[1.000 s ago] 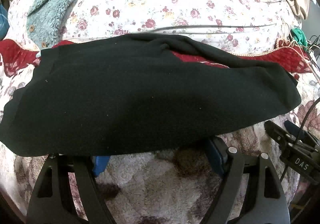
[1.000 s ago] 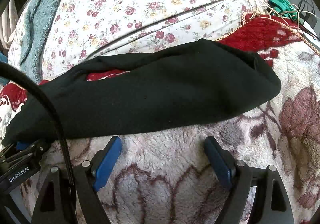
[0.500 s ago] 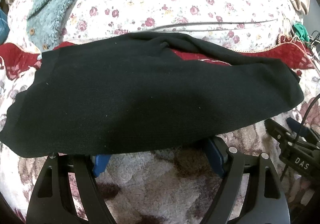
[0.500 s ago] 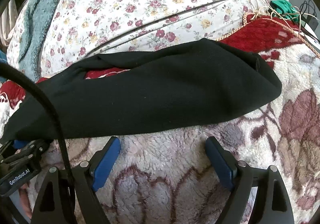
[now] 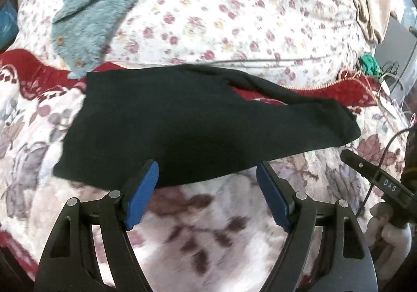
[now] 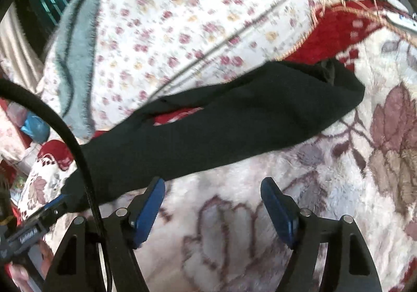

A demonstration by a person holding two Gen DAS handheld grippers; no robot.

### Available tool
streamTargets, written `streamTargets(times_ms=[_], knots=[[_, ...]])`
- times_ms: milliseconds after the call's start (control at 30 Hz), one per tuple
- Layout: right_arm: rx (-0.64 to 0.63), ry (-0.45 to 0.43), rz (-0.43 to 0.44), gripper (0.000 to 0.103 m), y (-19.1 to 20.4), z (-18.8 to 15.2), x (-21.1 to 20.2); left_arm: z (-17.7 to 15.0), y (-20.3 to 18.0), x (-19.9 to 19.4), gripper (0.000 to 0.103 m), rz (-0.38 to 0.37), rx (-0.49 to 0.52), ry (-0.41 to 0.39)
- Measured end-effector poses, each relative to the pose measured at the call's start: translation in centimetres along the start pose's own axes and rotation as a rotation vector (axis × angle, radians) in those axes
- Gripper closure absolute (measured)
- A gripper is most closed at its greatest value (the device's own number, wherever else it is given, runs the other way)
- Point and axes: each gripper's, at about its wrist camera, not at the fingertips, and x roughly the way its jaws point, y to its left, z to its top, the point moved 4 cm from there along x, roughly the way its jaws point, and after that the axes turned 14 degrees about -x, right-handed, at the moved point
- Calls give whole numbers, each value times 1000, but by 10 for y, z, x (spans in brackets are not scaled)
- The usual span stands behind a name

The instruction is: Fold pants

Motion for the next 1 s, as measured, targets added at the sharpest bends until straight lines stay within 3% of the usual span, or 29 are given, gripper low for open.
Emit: streamTargets(times_ms=[100,267,533,700,1000], knots=[[-7,-14,25,28,6,-3,-8,22,0,27,24,8,-63,2],[20,-17,64,28,8,-7,-4,35,43,40,24,61,-136,-7],[98,22,150,28,12,-9,4,33,73,99,24,-34,-345,80],[170,55,143,28,-7,-13,18,30,90,160,24,-9,-444,97],[231,24,196,28,-29,2,41,56,77,197,24,-7,-441,34]])
